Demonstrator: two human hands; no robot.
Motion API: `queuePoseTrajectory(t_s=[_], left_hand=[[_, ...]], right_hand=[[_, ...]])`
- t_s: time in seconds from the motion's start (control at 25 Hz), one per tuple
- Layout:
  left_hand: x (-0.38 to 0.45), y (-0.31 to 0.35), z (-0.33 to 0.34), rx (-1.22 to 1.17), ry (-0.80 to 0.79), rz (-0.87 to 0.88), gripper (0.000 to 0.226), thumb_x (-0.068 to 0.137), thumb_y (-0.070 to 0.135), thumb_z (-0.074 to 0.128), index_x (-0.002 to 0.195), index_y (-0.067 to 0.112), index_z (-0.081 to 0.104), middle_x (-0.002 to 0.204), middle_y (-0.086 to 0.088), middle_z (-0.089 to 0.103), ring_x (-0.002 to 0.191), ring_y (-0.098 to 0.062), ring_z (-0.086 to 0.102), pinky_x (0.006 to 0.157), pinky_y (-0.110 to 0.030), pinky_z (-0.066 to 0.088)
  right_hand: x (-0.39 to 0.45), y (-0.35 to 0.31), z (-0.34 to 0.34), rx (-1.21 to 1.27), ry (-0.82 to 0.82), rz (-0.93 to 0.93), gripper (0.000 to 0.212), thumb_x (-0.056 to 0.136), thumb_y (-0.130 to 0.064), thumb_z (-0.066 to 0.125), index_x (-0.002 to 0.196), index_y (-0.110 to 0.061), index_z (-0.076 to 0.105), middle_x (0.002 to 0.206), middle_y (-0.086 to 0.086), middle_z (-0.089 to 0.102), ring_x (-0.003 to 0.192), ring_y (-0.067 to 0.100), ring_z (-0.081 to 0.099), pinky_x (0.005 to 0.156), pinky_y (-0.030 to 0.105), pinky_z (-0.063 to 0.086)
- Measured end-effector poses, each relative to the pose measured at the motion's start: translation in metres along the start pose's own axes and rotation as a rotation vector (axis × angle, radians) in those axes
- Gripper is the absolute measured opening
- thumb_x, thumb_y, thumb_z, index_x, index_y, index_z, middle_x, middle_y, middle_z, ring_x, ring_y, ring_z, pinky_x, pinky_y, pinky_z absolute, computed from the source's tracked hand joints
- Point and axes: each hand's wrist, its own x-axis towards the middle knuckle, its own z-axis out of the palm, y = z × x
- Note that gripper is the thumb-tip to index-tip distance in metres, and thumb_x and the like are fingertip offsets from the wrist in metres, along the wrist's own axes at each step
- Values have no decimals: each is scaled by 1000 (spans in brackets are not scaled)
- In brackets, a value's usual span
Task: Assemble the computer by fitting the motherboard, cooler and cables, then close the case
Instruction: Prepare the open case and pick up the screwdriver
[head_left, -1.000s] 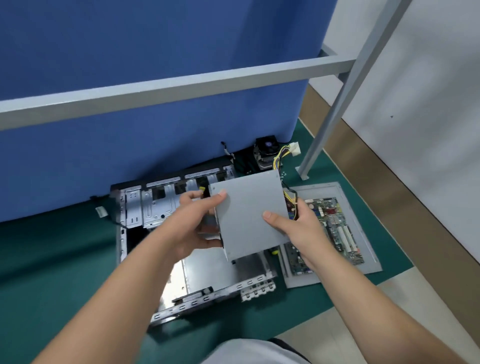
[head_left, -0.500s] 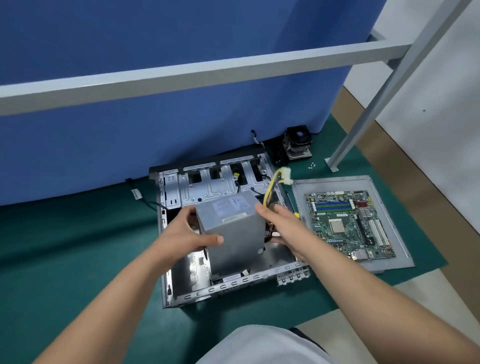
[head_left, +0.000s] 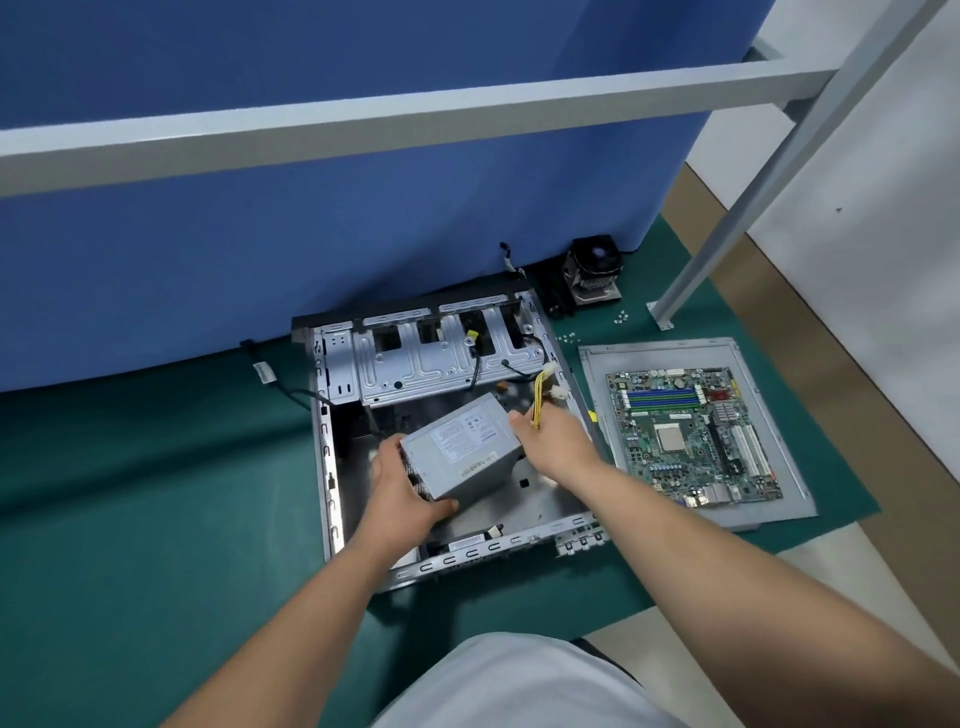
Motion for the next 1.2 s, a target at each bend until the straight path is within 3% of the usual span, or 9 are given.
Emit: queuePoseTrajectory(t_s=[0.16, 0.28, 0.4, 0.52, 0.6, 0.76, 0.84, 1.0, 1.2], left_hand=[[-3, -5, 8, 32, -22, 13, 101, 69, 11, 93, 143, 23, 26, 134, 4, 30, 132, -18, 38, 110, -29, 34], [1, -3, 4, 60, -95, 4, 104, 70, 14, 94, 147, 19, 24, 136, -1, 33, 129, -17, 40, 101, -21, 34], [1, -3, -12, 83, -213, -39, 111, 73, 18, 92, 156, 23, 18, 139, 1, 41, 124, -19, 49, 94, -22, 41], [3, 2, -34, 87, -366, -106, 107, 86, 9, 78, 163, 33, 9, 144, 10, 44, 122, -16, 54, 89, -20, 49], [8, 9, -49, 164, -379, -38, 91, 92, 5, 69, 163, 31, 20, 146, 15, 40, 125, -12, 52, 91, -17, 49], [18, 13, -77, 274, 32, 304, 53, 94, -4, 52, 141, 18, 59, 141, 1, 60, 128, -13, 55, 112, -28, 41], [30, 6, -89, 490, 152, 384, 51, 98, 6, 51, 148, 15, 51, 157, -6, 45, 148, -24, 37, 120, -36, 30], [58, -19, -106, 769, 30, 256, 64, 110, 37, 35, 165, 21, 8, 172, 5, -8, 158, -15, -10, 128, -45, 6], [71, -33, -110, 778, 79, 305, 64, 107, 51, 20, 165, 30, -1, 170, 18, -14, 154, -1, -17, 129, -45, 6]], right_hand=[[-3, -7, 11, -30, -51, -14, 46, 108, -50, 33, 85, -14, 50, 83, 3, 57, 82, 26, 57, 64, 33, 38], [-8, -13, 29, -111, -148, -65, 49, 104, -54, 44, 121, -8, 51, 119, 12, 58, 112, 31, 57, 85, 37, 48], [-18, -20, 44, -254, -208, -29, 102, 76, -75, 66, 147, -12, 31, 152, 11, 27, 142, 31, 25, 112, 44, 36], [-26, -29, 51, -321, -213, 82, 141, 48, -92, 68, 154, -17, 15, 167, 3, -9, 153, 39, -1, 120, 54, 25], [-29, -33, 55, -341, -224, 132, 150, 40, -96, 67, 156, -20, 8, 164, -2, -28, 153, 43, -3, 119, 56, 28], [-33, -37, 67, -231, -183, 139, 138, 50, -84, 74, 153, -19, 9, 159, -6, -36, 148, 41, 20, 107, 49, 43], [-36, -37, 72, -242, -143, 121, 133, 53, -83, 73, 152, -18, 12, 156, -7, -41, 145, 40, 26, 102, 47, 46], [-35, -36, 72, -258, -180, 150, 154, 46, -89, 76, 158, -19, -2, 150, -1, -52, 149, 39, 26, 112, 47, 42], [-38, -31, 84, -206, -46, 54, 118, 52, -79, 80, 135, -19, 22, 159, 1, -11, 121, 30, 57, 89, 36, 53]])
